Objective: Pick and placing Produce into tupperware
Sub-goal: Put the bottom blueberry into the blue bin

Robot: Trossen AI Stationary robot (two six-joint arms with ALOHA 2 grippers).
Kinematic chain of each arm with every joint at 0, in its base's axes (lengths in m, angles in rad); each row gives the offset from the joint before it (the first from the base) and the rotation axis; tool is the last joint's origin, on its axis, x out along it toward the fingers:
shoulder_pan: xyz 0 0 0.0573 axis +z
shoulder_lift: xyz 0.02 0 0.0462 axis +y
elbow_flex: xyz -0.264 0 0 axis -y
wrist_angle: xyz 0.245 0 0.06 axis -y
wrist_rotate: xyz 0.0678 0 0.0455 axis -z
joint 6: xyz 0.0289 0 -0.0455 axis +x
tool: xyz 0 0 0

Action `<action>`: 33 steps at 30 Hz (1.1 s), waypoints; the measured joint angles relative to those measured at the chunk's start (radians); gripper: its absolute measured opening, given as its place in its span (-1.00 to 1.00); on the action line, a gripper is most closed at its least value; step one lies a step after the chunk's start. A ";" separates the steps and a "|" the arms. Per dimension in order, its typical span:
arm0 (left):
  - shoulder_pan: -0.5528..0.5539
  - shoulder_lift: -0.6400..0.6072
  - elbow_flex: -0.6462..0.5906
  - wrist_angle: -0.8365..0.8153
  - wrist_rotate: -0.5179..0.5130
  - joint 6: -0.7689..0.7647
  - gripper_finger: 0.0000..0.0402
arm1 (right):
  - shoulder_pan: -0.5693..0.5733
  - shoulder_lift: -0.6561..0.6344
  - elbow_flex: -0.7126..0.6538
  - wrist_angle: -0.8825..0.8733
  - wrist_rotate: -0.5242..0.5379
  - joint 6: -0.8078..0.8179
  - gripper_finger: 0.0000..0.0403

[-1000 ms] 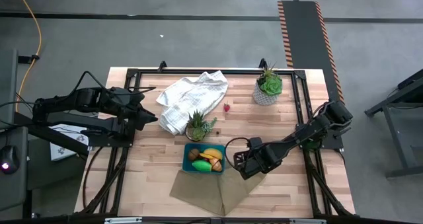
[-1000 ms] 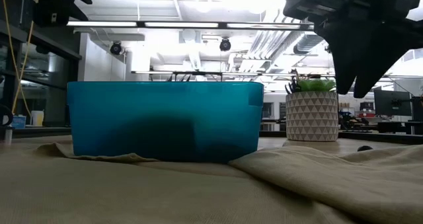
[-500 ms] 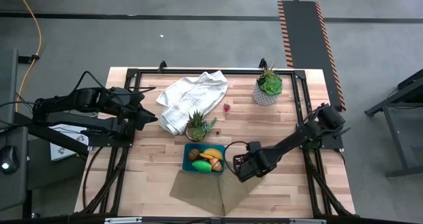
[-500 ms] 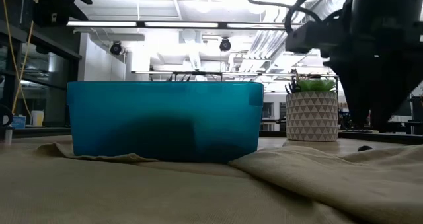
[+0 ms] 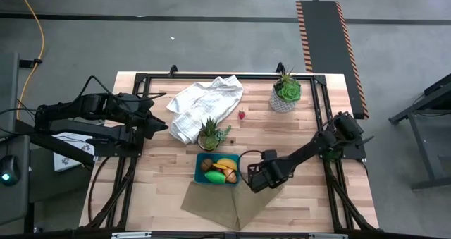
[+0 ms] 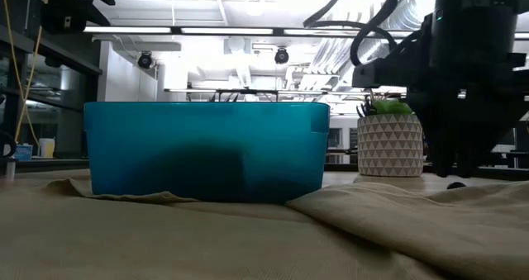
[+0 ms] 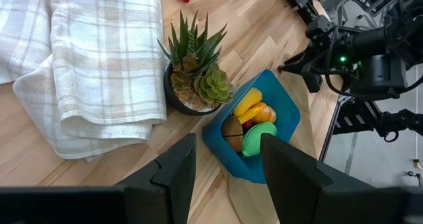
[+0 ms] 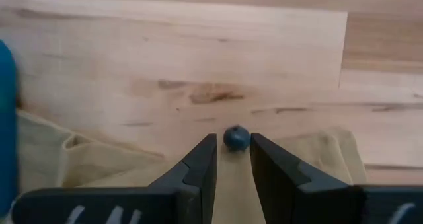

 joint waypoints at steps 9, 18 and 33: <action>0.000 0.000 0.000 0.000 0.000 0.000 -0.22 | -0.014 0.003 0.000 -0.008 -0.013 -0.018 -0.59; 0.000 0.000 0.000 0.000 0.000 0.000 -0.22 | -0.014 0.003 0.000 -0.013 -0.015 -0.018 -0.49; 0.000 0.000 0.000 0.000 0.001 0.000 -0.22 | -0.013 0.039 0.000 0.010 -0.019 -0.010 -0.43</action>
